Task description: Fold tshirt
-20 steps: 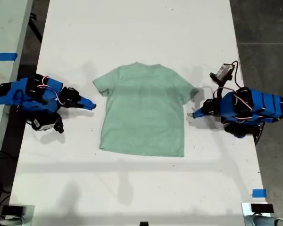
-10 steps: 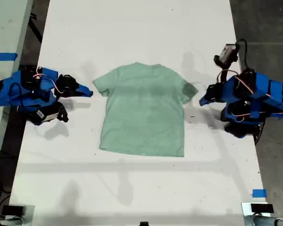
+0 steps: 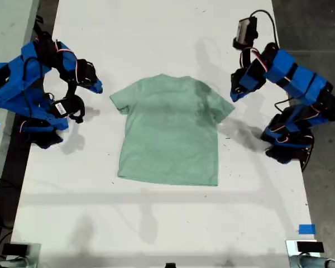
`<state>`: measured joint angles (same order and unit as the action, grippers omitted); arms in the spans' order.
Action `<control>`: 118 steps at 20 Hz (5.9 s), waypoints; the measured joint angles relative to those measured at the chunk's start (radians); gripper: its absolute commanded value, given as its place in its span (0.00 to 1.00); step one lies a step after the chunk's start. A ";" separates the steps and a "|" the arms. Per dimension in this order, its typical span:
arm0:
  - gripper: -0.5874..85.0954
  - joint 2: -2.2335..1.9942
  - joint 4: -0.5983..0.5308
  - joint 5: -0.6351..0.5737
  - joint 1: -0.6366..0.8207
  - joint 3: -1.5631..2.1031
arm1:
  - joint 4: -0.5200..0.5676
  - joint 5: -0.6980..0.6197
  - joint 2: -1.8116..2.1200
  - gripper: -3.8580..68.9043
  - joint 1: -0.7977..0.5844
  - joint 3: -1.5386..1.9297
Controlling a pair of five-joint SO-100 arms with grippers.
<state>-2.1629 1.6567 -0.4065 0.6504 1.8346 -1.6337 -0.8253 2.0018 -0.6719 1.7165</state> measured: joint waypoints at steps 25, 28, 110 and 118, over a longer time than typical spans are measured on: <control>0.04 0.186 -0.058 -0.086 0.074 -0.005 | 0.623 -0.288 -0.433 0.06 -0.325 0.400; 0.04 0.186 -0.063 -0.086 0.066 -0.005 | 0.583 -0.302 -0.469 0.06 -0.322 0.348; 0.01 1.114 -0.129 -0.224 0.146 -0.899 | 0.008 -0.046 0.371 0.35 0.064 0.140; 0.26 1.212 -0.408 -0.256 0.061 -0.902 | 0.061 -0.014 0.364 0.35 0.087 0.169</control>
<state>-0.9511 1.2487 -0.6627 0.7118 0.9327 -1.5723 -0.8391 2.3654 -0.5844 1.8853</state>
